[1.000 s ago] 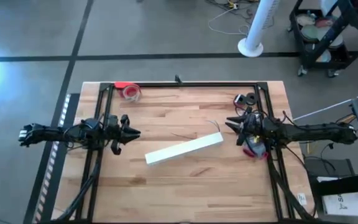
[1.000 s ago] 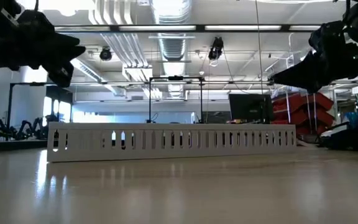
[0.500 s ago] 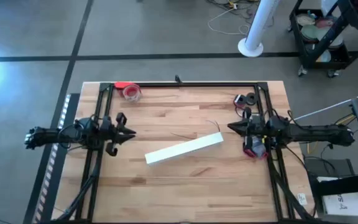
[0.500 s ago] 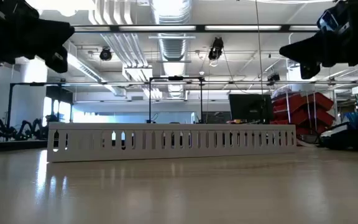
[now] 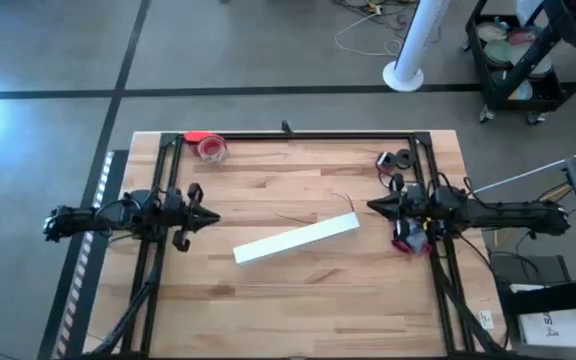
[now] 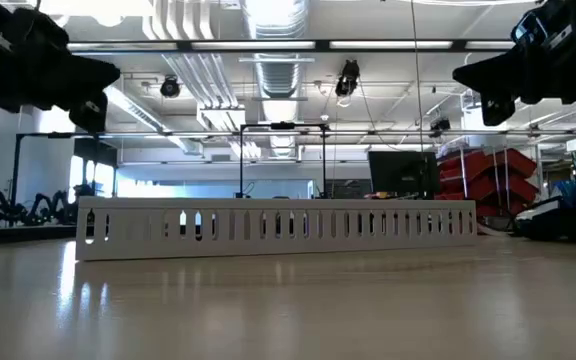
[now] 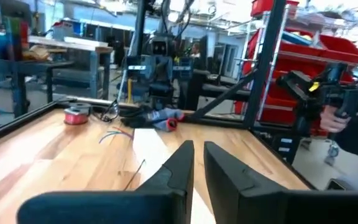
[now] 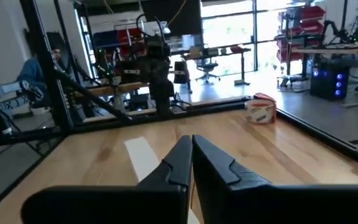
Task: Ziptie cables
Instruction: Return to Home Position
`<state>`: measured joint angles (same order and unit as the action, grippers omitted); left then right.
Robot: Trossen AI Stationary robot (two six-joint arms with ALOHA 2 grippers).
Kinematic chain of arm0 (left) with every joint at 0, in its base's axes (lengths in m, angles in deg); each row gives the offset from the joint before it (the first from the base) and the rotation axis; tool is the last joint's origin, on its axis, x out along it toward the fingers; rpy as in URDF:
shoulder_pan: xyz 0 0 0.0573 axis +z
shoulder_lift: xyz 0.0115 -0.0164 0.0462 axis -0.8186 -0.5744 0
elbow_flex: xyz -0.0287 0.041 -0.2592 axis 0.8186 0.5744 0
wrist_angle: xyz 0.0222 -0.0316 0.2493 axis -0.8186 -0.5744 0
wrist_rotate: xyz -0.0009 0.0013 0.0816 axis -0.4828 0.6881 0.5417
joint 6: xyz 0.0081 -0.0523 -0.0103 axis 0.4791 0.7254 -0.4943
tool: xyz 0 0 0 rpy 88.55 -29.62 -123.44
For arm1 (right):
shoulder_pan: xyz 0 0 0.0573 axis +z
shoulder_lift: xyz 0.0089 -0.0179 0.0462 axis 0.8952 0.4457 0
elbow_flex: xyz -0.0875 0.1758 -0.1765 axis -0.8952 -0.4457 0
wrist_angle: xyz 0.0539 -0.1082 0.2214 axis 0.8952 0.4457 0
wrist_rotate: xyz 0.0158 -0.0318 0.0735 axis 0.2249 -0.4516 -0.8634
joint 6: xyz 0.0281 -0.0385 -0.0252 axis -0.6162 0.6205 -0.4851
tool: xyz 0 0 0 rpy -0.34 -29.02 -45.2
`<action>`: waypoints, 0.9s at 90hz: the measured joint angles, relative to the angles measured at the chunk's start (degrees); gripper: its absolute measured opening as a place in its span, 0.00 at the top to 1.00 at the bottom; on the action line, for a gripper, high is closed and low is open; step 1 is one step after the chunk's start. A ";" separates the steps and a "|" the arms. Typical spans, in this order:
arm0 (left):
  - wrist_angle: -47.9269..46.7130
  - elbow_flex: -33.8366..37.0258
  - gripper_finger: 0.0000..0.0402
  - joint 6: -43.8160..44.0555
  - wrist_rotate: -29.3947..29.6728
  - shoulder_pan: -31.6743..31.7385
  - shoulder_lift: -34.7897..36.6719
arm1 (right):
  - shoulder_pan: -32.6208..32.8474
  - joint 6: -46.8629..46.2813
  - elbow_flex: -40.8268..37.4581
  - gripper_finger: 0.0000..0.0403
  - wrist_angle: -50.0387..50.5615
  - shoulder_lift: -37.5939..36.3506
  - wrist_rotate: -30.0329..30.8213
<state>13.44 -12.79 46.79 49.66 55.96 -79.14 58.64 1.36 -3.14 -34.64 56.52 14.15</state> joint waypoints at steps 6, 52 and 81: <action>-1.12 0.00 0.95 0.04 3.08 0.00 -0.01 | 0.00 0.56 0.00 1.00 0.02 0.01 -0.16; -3.06 0.02 0.95 3.04 6.67 -0.02 -2.16 | -0.02 2.47 0.07 0.99 2.43 0.24 0.30; -2.84 0.02 0.94 3.04 6.72 -0.02 -4.31 | -0.02 2.49 0.07 0.99 2.29 0.24 0.30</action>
<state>10.59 -12.77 49.83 56.37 55.94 -83.45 58.62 3.84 -3.07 -32.34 56.76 14.44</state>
